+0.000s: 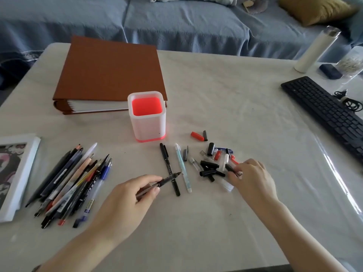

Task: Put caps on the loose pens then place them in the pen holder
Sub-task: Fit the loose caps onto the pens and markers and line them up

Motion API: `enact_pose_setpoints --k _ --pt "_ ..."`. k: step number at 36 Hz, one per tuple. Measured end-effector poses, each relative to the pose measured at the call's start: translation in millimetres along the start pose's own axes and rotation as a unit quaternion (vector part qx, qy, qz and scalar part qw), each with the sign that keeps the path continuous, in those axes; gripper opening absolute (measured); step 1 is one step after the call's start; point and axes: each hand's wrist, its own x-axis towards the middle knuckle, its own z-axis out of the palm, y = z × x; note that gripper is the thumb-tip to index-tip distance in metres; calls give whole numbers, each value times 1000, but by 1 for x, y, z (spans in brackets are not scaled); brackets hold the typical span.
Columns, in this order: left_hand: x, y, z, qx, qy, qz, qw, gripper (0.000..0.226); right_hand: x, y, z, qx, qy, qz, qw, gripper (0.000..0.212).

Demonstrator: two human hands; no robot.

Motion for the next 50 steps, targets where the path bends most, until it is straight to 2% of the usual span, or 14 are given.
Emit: enact_pose_setpoints --k 4,6,8,18,23,31,34,37,40,42,43,45,47,50 --pt "-1 1 -3 -14 -5 3 1000 23 -13 -11 -14 176 6 -40 984 14" --pt "-2 3 -5 -27 -9 8 1000 23 -23 -23 -23 266 -29 -95 959 15" --pt "-3 7 -7 -39 -15 13 999 21 -31 -34 -29 297 -49 -160 940 21" --pt "-9 12 -12 -50 -17 34 998 13 -33 -60 -26 282 -73 -246 925 21" --pt "-11 7 -19 -53 -17 42 998 11 -33 -64 -23 317 -142 -229 909 26" --pt "-13 9 -19 -65 -31 53 996 10 -45 -87 -22 337 -182 -268 884 29" --pt "-13 10 -18 -111 -21 8 994 5 -47 -93 -20 342 -161 -270 886 33" --pt "-14 10 -22 -196 -64 -47 977 10 -48 -96 -17 336 -141 -292 884 13" --pt "-16 7 -28 -281 -111 -132 944 16 -48 -97 -11 316 -145 -321 881 22" --pt "-17 8 -30 -305 -132 -170 928 19 -49 -98 -9 328 -155 -315 877 16" --pt "-17 8 -30 -293 -135 -172 931 17 -49 -100 -9 352 -163 -299 872 12" --pt "-15 9 -32 -235 -123 -140 954 12 -48 -103 -6 428 -185 -240 852 23" --pt "-11 6 -32 -158 -81 -90 980 13 -44 -108 0 523 -197 -163 813 21" --pt "-3 -16 -35 41 52 -40 997 31 -38 -110 10 646 -162 -30 745 22"
